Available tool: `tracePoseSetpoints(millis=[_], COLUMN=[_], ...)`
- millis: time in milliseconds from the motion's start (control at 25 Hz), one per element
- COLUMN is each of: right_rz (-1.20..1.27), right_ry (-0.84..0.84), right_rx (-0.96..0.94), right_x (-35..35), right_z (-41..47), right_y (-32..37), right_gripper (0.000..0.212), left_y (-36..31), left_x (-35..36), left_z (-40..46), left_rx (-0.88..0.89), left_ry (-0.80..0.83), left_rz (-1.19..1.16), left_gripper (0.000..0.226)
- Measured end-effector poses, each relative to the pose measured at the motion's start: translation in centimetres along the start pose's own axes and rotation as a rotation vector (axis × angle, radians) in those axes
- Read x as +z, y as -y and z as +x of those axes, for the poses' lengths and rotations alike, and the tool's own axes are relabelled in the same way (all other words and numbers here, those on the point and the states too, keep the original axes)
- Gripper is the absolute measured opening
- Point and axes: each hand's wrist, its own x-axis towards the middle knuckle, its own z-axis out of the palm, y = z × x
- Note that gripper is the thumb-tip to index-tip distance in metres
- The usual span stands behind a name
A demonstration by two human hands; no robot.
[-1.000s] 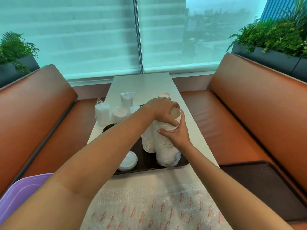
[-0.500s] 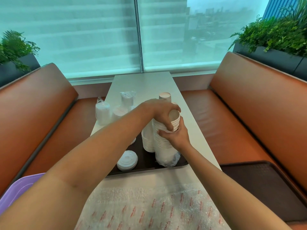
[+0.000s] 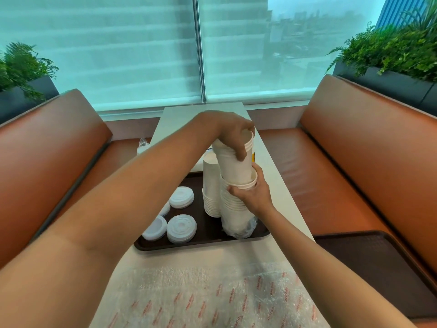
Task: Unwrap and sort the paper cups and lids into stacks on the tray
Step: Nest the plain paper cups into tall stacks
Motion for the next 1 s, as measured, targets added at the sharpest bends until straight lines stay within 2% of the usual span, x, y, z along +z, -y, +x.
tracePoseSetpoints(millis=[120, 240, 400, 520, 600, 680, 760, 880, 1000], right_rz=[-0.022, -0.016, 0.051, 0.079, 0.076, 0.058, 0.049, 0.019, 0.008], right_ry=[-0.016, -0.042, -0.049, -0.023, -0.019, -0.027, -0.034, -0.01, 0.003], right_rx=[0.003, -0.008, -0.014, -0.025, -0.027, -0.022, -0.022, -0.038, -0.054], right_x=[0.5, 1.1, 0.9, 0.8, 0.7, 0.5, 0.3, 0.1, 0.0], right_z=[-0.1, -0.1, -0.3, -0.3, -0.4, -0.4, -0.3, -0.3, -0.3], right_y=[-0.4, -0.8, -0.8, -0.6, -0.7, -0.8, -0.8, -0.7, -1.0], right_gripper=[0.086, 0.078, 0.079, 0.084, 0.089, 0.088, 0.09, 0.095, 0.093], left_y=[-0.3, -2.0, -3.9, -4.9, -4.1, -2.9, -1.1, 2.2, 4.8], left_x=[0.1, 1.1, 5.2, 6.9, 7.0, 5.4, 2.5, -1.8, -0.3], left_z=[-0.7, -1.1, 0.9, 2.1, 2.5, 2.0, 0.5, -2.5, -2.4], left_rx=[-0.038, 0.014, 0.019, 0.033, 0.052, 0.042, -0.019, -0.099, -0.165], left_ry=[0.068, -0.007, -0.056, 0.011, 0.032, -0.071, -0.227, -0.465, -0.705], left_rz=[0.183, 0.51, 0.989, 1.13, 1.129, 1.084, 0.861, 0.27, -0.446], left_gripper=[0.076, 0.079, 0.055, 0.055, 0.057, 0.054, 0.047, 0.072, 0.083])
